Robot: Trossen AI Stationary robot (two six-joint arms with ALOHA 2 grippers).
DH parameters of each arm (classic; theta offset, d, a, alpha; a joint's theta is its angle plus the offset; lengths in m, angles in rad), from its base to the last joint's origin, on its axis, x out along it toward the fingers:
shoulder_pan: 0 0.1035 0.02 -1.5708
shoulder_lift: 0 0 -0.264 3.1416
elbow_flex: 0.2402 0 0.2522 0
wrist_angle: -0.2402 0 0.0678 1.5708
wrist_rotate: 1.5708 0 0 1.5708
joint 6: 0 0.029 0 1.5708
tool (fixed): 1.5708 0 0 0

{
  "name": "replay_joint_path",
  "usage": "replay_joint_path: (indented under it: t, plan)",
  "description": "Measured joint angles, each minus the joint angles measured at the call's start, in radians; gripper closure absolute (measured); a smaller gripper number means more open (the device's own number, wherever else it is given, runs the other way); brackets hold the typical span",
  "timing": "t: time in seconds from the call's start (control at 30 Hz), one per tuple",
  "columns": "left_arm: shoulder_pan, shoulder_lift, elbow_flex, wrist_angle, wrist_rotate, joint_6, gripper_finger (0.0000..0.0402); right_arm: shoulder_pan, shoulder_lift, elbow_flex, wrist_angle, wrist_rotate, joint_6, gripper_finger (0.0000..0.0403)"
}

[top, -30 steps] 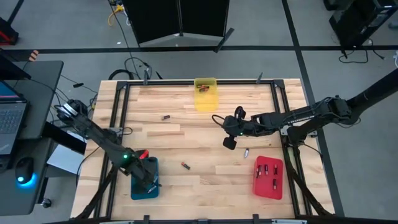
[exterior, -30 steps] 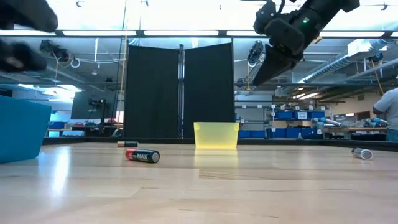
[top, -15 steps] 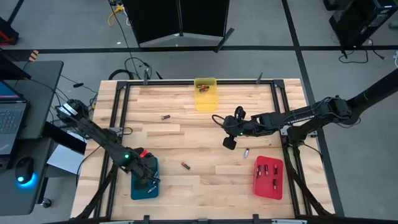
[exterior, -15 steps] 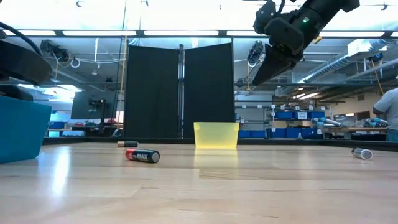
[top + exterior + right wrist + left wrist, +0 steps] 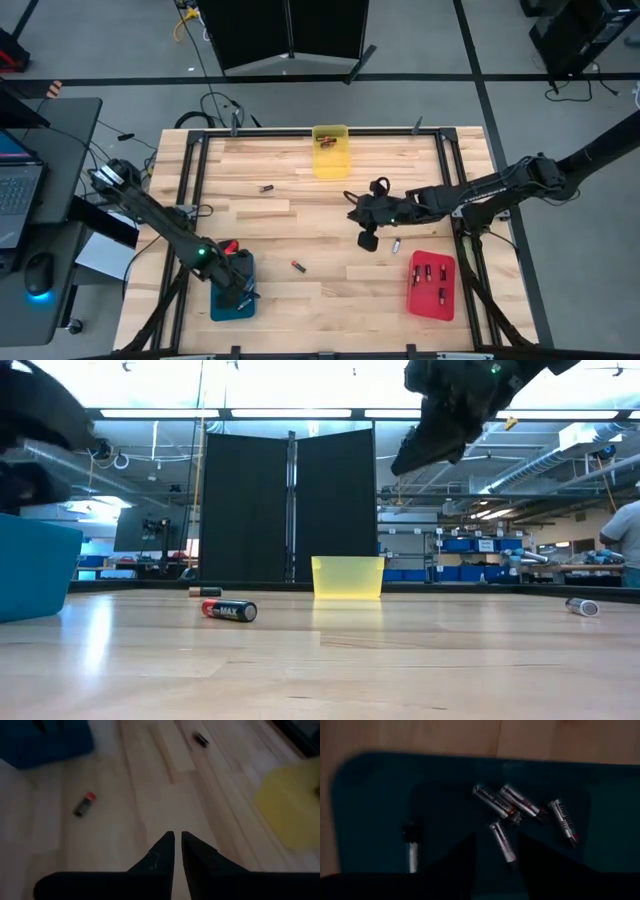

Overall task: Sort batteries
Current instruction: Put the orange battery into the yellow bin

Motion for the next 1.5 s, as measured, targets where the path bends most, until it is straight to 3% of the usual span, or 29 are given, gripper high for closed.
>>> replay_joint_path:
  t: [0.13, 0.33, 0.6, 0.93, 1.27, 1.5]
  plan:
    - [-0.001, -0.030, 0.005, 0.004, -0.035, 0.076, 0.0287, 0.037, 0.000, 0.000, 0.050, 0.023, 0.008, 0.0351]
    - [0.008, -0.118, -0.028, 0.101, -0.087, 0.185, 0.0391, 0.088, 0.105, 0.002, 0.160, 0.032, 0.064, 0.0374]
    - [0.059, -0.237, -0.158, 0.395, -0.132, 0.316, 0.0398, 0.151, 0.380, 0.104, 0.368, 0.030, 0.167, 0.0385]
    - [0.106, -0.339, -0.316, 0.809, -0.204, 0.549, 0.0397, 0.202, 0.704, 0.419, 0.284, 0.098, 0.307, 0.0331]
    - [0.152, -0.348, -0.381, 0.915, -0.203, 0.613, 0.0396, 0.225, 0.870, 0.611, 0.139, 0.151, 0.367, 0.0224]
    - [0.153, -0.347, -0.382, 0.927, -0.199, 0.634, 0.0396, 0.214, 0.927, 0.621, 0.135, 0.160, 0.388, 0.0226]
